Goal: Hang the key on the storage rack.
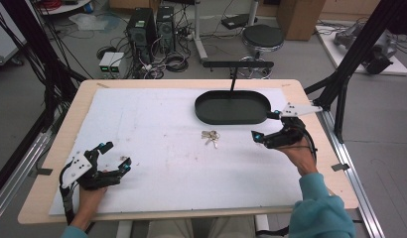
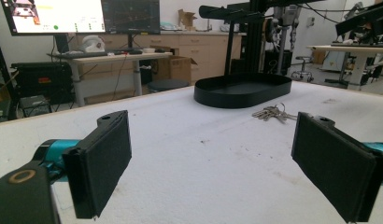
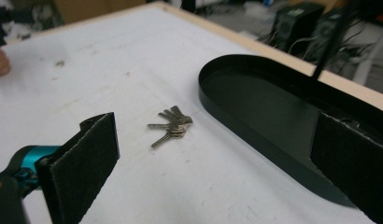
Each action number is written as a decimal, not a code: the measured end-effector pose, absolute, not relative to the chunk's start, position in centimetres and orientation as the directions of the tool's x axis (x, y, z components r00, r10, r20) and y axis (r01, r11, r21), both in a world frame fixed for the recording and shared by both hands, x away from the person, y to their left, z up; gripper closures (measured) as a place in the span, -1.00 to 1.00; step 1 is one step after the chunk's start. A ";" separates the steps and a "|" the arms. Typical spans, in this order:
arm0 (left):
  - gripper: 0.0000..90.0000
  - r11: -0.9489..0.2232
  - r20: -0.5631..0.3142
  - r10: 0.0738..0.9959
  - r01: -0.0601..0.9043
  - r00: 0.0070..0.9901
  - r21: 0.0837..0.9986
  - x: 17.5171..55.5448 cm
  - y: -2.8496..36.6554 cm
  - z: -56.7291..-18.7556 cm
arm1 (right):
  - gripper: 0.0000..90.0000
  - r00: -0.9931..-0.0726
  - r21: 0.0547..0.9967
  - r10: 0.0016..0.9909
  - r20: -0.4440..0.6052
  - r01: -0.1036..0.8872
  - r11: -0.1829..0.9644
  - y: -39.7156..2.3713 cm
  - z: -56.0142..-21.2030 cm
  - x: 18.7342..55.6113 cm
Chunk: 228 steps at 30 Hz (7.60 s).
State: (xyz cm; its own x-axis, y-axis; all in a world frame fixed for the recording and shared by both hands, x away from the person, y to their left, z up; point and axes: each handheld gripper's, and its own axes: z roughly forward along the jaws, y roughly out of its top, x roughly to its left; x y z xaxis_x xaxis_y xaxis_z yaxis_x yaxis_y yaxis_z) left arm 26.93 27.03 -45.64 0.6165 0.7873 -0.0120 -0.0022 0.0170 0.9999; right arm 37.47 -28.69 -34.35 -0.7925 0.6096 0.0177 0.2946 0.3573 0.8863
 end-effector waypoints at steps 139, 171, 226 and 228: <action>-0.72 0.011 -0.006 0.787 -0.005 0.617 1.000 26.9 27.0 -45.6 | 0.98 -0.887 0.405 0.438 0.146 0.457 0.792 -15.6 -40.6 47.9; -0.72 0.015 -0.010 0.787 -0.004 0.617 1.000 26.9 27.0 -45.6 | 0.99 -0.878 0.672 0.463 0.121 0.415 0.613 -19.0 -34.8 47.3; -0.72 0.010 -0.006 0.787 -0.003 0.617 1.000 26.9 27.0 -45.6 | 0.98 -0.783 0.739 0.621 -0.023 0.405 0.538 -20.8 -25.2 53.7; -0.72 0.010 -0.007 0.787 -0.002 0.617 1.000 26.9 27.0 -45.6 | 0.98 -0.785 0.739 0.619 -0.024 0.403 0.539 -20.8 -25.3 53.8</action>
